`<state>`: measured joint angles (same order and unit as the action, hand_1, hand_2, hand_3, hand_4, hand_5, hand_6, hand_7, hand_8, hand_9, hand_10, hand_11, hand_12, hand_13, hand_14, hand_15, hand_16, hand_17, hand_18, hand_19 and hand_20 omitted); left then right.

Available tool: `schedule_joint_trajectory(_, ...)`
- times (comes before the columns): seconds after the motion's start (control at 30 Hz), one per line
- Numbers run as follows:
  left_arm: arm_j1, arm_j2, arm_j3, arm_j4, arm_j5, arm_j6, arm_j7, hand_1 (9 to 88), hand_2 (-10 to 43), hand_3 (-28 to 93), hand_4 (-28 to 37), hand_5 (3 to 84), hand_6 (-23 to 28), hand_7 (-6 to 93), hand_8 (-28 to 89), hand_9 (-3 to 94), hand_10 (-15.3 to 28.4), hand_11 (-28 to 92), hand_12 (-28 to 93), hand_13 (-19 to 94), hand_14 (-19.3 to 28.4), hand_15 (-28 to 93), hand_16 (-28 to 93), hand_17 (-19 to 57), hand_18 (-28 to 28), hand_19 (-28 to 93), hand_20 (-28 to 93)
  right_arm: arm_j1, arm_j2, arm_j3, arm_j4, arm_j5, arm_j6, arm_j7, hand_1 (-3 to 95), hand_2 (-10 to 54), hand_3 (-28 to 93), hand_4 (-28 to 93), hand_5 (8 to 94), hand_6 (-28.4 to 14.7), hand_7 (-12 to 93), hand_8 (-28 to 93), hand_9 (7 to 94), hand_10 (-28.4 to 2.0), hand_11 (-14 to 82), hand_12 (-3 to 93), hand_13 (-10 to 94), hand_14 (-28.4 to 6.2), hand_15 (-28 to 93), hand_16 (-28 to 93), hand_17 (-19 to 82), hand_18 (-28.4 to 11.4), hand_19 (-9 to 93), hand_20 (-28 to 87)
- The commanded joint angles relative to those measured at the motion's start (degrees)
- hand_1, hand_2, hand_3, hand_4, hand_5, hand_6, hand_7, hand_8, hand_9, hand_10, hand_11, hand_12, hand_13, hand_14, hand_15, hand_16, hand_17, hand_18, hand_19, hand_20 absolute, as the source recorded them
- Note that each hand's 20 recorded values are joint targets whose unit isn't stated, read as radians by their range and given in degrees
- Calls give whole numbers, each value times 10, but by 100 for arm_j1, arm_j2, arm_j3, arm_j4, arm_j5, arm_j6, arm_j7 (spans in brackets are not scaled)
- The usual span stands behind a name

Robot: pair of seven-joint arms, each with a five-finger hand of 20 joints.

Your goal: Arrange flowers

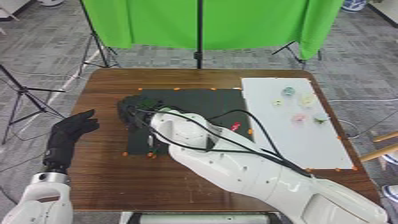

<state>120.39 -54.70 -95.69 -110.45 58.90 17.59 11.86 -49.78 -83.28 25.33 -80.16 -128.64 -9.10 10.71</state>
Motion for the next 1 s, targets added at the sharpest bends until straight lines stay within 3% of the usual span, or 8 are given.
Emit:
schedule_joint_trajectory(0.03, 28, -31, 24, 42, -18, -103, -58, 247, 241, 689, -270, 499, 66, 131, -66, 489, 152, 230, 101, 416, 192, 262, -41, 111, 135, 140, 191, -113, 32, 30, 71, -371, -301, 19, 847, -93, -283, 502, 713, 22, 246, 84, 878, -79, 129, 501, 880, -8, 668, 371, 626, -138, 932, 631)
schedule_joint_trajectory(0.2, 44, -32, 26, 39, -28, -116, -55, 244, 235, 691, -271, 498, 66, 129, -65, 489, 152, 230, 101, 414, 191, 259, -41, 110, 135, 140, 191, -116, 82, -1, 104, -703, -366, -22, 820, -95, -283, 503, 672, 26, 226, 66, 854, -82, 154, 482, 877, -13, 664, 372, 621, -139, 932, 625)
schedule_joint_trajectory(0.63, 317, -67, -169, -108, -26, -36, -67, 241, 224, 693, -268, 497, 65, 130, -64, 488, 152, 229, 102, 413, 192, 259, -39, 108, 135, 137, 190, 309, 554, -235, -187, -819, -466, -7, 804, -95, -283, 502, 627, 38, 222, -76, 818, -84, 175, 473, 867, -13, 663, 372, 609, -142, 932, 617)
schedule_joint_trajectory(0.87, 475, -60, -324, -178, -45, 3, -70, 242, 220, 694, -269, 496, 65, 129, -65, 488, 152, 228, 102, 412, 192, 258, -39, 107, 135, 137, 189, 640, 1068, -270, -814, -529, -591, 75, 795, -95, -283, 515, 630, 39, 223, -65, 813, -86, 188, 464, 866, -14, 665, 371, 609, -142, 932, 615)
schedule_joint_trajectory(1.0, 600, -96, -422, -230, -47, 17, -85, 242, 219, 694, -269, 497, 65, 130, -65, 487, 153, 228, 102, 413, 192, 257, -39, 107, 135, 137, 189, 637, 1522, 40, -1519, -220, -600, 52, 786, -95, -283, 526, 632, 40, 215, -79, 809, -87, 199, 455, 866, -15, 665, 371, 609, -141, 932, 615)
